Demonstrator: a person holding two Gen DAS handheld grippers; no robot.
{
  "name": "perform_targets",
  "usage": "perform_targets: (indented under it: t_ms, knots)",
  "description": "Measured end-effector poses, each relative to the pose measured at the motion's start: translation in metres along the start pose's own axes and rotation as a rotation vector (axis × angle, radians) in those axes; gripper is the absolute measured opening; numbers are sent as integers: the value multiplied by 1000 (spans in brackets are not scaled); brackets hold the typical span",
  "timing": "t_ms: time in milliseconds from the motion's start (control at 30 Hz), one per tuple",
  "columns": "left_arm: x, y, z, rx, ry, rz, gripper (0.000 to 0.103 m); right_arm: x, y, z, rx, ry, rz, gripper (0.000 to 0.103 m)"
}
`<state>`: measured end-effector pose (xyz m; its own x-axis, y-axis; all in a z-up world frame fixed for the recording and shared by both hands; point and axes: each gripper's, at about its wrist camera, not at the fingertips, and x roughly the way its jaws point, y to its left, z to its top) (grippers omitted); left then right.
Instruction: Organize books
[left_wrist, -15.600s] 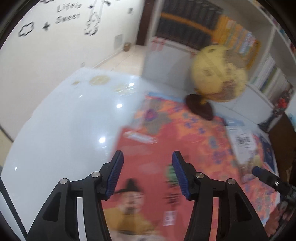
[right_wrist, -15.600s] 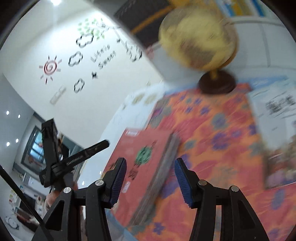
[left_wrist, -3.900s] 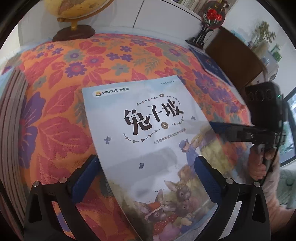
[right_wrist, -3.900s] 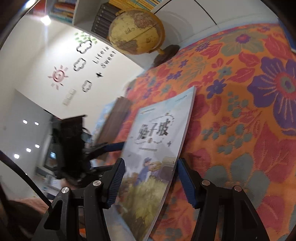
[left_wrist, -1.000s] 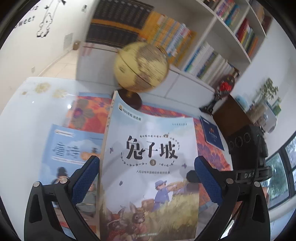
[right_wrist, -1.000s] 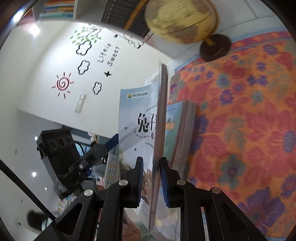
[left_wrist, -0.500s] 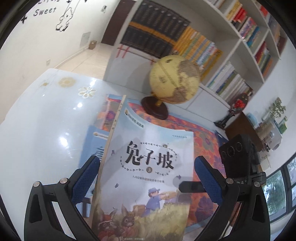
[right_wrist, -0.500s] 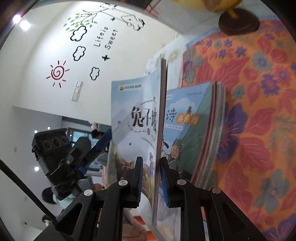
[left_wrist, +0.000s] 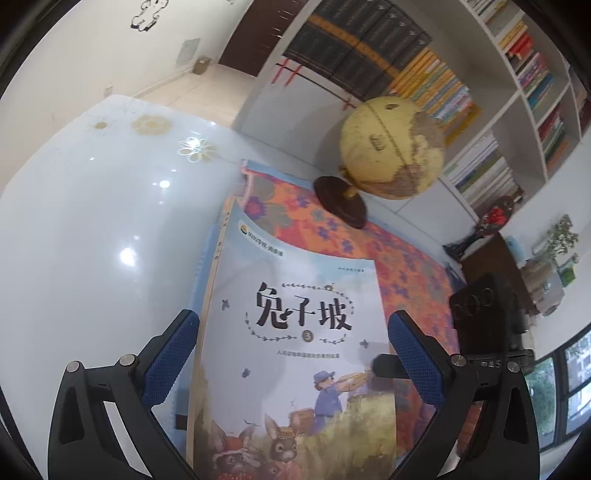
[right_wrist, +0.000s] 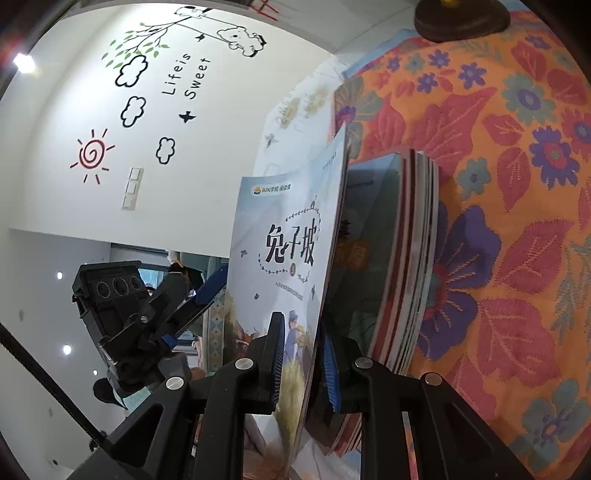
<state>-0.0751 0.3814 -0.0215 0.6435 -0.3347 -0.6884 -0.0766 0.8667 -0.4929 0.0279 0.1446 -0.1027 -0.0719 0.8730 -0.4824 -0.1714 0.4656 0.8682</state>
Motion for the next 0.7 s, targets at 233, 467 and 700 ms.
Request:
perform_targets:
  t_ms: [233,467,700]
  knots:
    - [2,3,0,26,-6,3,101,1,-2,1,2,-10,-17,20]
    - [9,3,-2,47,17,22,101,0,-5,1,-1,-26,-55,22]
    - [18,10,-3,48,39,50,101,0,1,-3,-32,-32,-94,23]
